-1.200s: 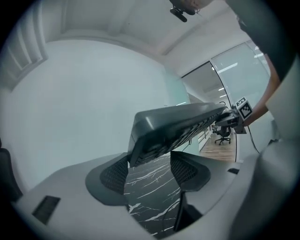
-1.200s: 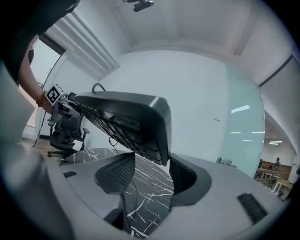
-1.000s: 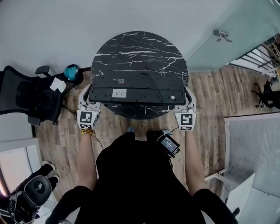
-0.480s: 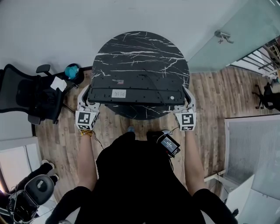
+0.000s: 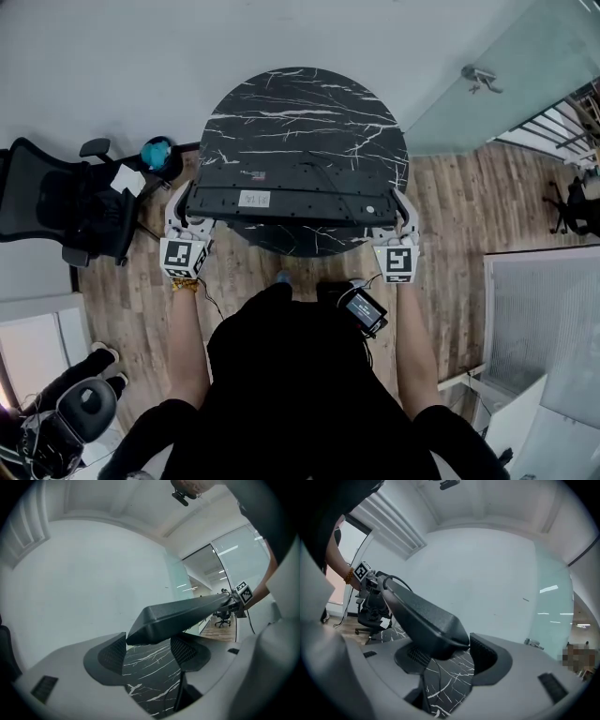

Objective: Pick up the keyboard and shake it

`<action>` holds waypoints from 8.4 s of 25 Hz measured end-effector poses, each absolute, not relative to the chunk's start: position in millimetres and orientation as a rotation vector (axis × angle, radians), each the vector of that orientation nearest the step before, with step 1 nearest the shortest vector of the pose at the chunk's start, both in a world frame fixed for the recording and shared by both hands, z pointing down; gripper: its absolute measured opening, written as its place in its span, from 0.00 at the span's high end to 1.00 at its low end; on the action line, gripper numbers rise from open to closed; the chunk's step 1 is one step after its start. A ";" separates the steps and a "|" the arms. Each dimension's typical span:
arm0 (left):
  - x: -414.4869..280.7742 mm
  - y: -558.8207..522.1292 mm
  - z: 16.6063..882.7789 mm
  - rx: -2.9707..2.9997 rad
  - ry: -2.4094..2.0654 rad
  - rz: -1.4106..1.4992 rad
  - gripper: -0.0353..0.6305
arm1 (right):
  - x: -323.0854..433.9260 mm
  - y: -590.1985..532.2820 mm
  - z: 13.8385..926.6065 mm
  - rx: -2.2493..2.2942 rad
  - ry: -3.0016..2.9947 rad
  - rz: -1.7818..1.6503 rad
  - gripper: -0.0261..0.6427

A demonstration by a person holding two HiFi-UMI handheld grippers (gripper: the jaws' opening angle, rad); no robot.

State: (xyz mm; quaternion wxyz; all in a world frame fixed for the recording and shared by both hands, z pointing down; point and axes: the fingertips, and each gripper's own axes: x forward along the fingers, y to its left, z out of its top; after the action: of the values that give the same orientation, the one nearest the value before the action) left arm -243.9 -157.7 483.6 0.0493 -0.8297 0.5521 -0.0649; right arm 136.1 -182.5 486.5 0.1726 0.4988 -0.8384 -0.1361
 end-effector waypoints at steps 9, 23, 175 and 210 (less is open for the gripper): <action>-248.1 -155.2 469.4 -2.512 1.646 -0.189 0.51 | 132.7 -172.3 485.3 1.273 -2.531 -0.254 0.61; -256.6 -156.3 459.3 -2.506 1.645 -0.135 0.51 | 131.5 -167.6 498.3 1.132 -2.719 0.105 0.62; -237.7 -88.4 764.1 -2.996 2.136 -0.730 0.50 | 210.0 -124.4 780.8 1.540 -2.083 1.151 0.65; -43.5 -14.1 397.0 -2.390 1.774 0.030 0.87 | 56.1 -5.8 406.6 1.485 -2.764 -0.208 0.78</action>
State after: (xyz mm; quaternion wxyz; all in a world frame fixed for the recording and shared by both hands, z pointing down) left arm -43.5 -14.1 397.0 0.0825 -0.8001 0.5941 0.0100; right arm 56.1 -5.8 406.6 -0.0014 0.4721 -0.8790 -0.0660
